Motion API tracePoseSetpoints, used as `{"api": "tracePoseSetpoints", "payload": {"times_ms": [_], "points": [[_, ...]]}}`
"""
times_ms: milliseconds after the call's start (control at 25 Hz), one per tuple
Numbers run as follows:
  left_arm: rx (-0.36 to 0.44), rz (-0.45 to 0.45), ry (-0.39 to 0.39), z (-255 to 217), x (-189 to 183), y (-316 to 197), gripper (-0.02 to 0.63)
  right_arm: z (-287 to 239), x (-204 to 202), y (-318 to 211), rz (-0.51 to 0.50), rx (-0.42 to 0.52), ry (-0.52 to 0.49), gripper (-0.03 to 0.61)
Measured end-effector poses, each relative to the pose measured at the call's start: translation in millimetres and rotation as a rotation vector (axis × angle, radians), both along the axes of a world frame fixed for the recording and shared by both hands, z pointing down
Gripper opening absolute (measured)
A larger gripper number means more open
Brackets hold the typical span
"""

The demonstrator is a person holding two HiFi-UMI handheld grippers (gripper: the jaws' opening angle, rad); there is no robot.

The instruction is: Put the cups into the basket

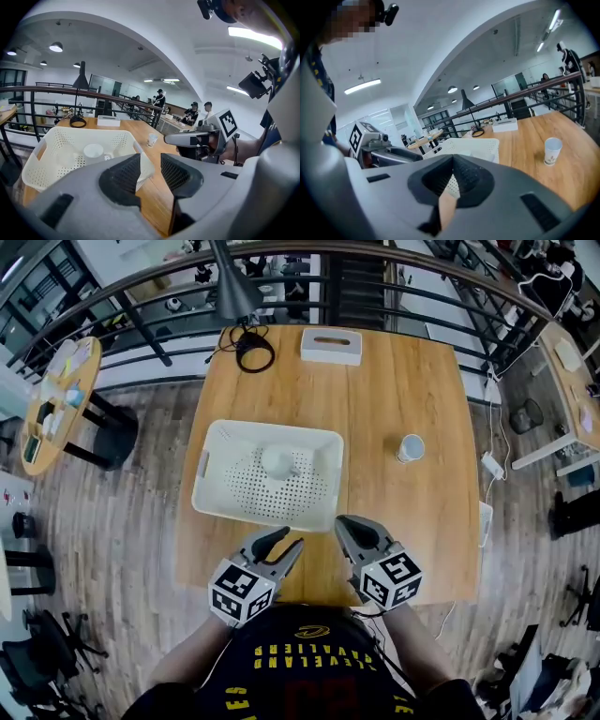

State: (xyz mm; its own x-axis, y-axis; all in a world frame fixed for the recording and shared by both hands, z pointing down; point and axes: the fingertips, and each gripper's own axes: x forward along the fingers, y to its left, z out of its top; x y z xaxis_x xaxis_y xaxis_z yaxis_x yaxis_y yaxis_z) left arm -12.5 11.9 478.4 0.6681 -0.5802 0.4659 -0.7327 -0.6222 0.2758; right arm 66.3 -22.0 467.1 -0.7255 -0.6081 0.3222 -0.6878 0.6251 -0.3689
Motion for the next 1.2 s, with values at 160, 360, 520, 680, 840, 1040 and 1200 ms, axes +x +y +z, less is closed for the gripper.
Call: {"api": "tracePoseSetpoints", "payload": {"times_ms": [160, 360, 520, 680, 840, 1040, 1200], "points": [[0.018, -0.019, 0.004, -4.7, 19.2, 4.1, 0.141, -5.2, 11.9, 12.3, -0.008, 0.085, 0.014, 0.012], [0.046, -0.003, -0.02, -5.4, 42.1, 13.2, 0.133, -9.5, 24.8, 30.8, -0.004, 0.093, -0.011, 0.012], [0.057, 0.049, -0.019, -6.2, 60.6, 19.6, 0.133, -9.1, 28.1, 41.5, -0.008, 0.124, 0.016, 0.014], [0.079, 0.108, 0.012, -14.8, 71.9, 24.4, 0.133, -7.1, 30.8, 48.4, 0.053, 0.104, 0.006, 0.012], [0.107, 0.169, 0.039, -26.0, 78.6, 23.1, 0.133, 5.9, 30.4, 53.7, 0.101, 0.033, -0.003, 0.012], [0.122, 0.227, 0.042, -26.7, 71.3, 25.0, 0.133, -3.3, 26.7, 56.5, 0.163, 0.066, 0.036, 0.012], [0.129, 0.254, 0.096, -29.2, 67.7, 33.0, 0.133, -18.0, 35.2, 56.3, 0.251, 0.125, 0.076, 0.012]]}}
